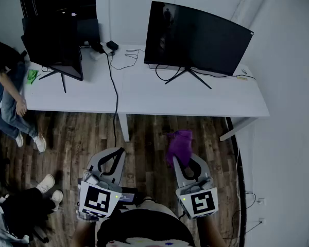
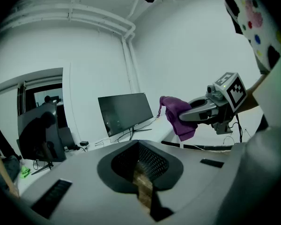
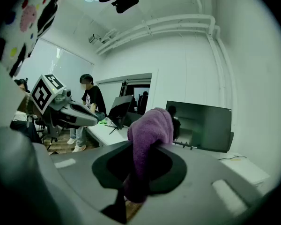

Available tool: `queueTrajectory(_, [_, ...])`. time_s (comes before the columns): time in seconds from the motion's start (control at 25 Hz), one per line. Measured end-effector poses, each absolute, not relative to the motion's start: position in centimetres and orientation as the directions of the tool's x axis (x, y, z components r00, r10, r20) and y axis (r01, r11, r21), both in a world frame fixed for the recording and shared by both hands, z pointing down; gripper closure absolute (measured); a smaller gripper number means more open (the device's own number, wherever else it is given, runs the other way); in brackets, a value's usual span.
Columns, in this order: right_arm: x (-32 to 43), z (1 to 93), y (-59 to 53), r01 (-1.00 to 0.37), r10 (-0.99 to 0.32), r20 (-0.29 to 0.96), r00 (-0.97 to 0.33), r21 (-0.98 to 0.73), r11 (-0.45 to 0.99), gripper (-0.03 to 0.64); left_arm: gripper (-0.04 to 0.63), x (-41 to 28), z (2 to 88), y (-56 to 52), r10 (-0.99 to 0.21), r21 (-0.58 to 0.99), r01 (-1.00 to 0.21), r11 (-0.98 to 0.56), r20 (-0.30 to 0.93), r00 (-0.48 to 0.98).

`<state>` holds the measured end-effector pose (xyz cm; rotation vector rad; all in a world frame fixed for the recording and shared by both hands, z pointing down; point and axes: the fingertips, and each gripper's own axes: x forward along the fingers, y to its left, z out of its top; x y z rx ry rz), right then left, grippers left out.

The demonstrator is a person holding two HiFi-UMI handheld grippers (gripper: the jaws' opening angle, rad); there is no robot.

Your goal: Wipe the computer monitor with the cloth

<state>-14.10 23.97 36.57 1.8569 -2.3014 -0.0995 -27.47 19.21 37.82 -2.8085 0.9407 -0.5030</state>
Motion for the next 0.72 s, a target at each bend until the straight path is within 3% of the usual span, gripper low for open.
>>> queueTrajectory(0.72, [-11.9,36.6,27.6,-0.97,-0.977,0.078,-0.198,0.126,0.206,0.548,0.589,-25.5,38.0,22.6,-0.615,-0.236,-0.569,-0.788,0.268,0.741])
